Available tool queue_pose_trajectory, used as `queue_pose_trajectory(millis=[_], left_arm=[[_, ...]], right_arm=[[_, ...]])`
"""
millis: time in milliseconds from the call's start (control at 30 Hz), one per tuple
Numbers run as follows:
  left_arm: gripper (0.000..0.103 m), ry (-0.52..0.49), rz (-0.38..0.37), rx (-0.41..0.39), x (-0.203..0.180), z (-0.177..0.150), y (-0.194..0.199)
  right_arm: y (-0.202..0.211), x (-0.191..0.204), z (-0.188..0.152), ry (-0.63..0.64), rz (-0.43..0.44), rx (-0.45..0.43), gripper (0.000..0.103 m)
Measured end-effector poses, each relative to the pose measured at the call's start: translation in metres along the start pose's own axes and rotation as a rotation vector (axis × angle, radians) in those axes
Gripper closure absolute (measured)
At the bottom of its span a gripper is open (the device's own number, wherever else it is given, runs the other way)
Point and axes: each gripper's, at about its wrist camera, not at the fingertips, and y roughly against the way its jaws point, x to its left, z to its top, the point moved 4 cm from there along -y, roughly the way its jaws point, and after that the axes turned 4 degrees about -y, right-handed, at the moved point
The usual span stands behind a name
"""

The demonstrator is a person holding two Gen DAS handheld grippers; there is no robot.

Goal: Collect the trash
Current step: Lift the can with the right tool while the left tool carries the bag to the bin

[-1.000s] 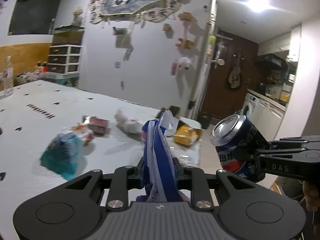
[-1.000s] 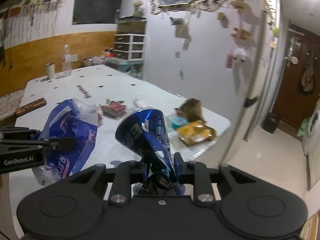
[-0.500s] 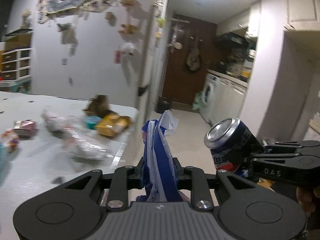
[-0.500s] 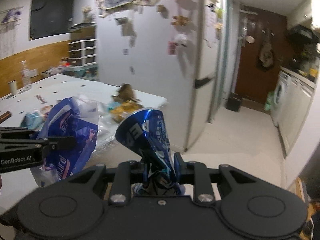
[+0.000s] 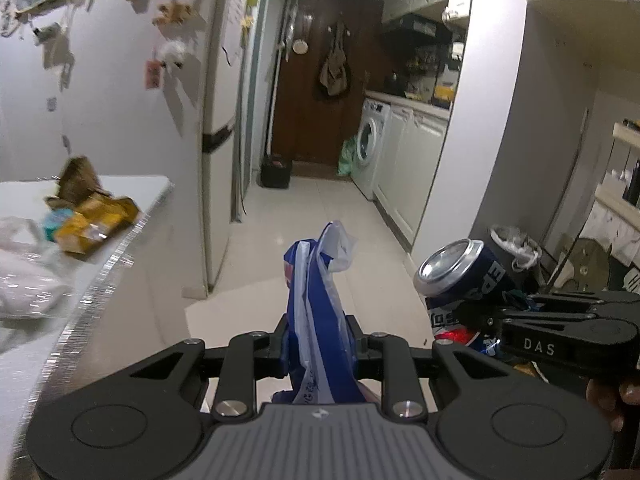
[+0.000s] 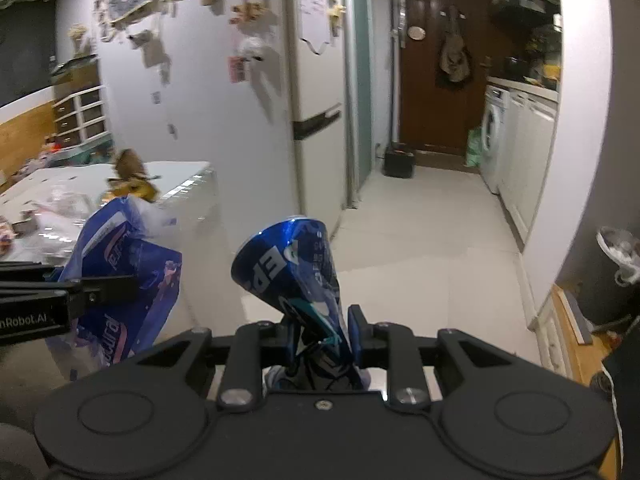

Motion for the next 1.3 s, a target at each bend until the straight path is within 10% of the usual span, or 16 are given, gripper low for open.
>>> queue_pose_trajectory(millis=[767,1300], left_arm=[[0.076,0.112,-0.095,0.393,0.048,-0.072,-0.235],[0.075,0.084,-0.110,0.629,0.062,-0.141,-0.321]], right_arm=[[-0.204,-0.045,-0.089,-0.169,-0.073,0.391,0.077],[-0.308,-0.042,-0.145,-0.256,-0.067,0.595,0.077]])
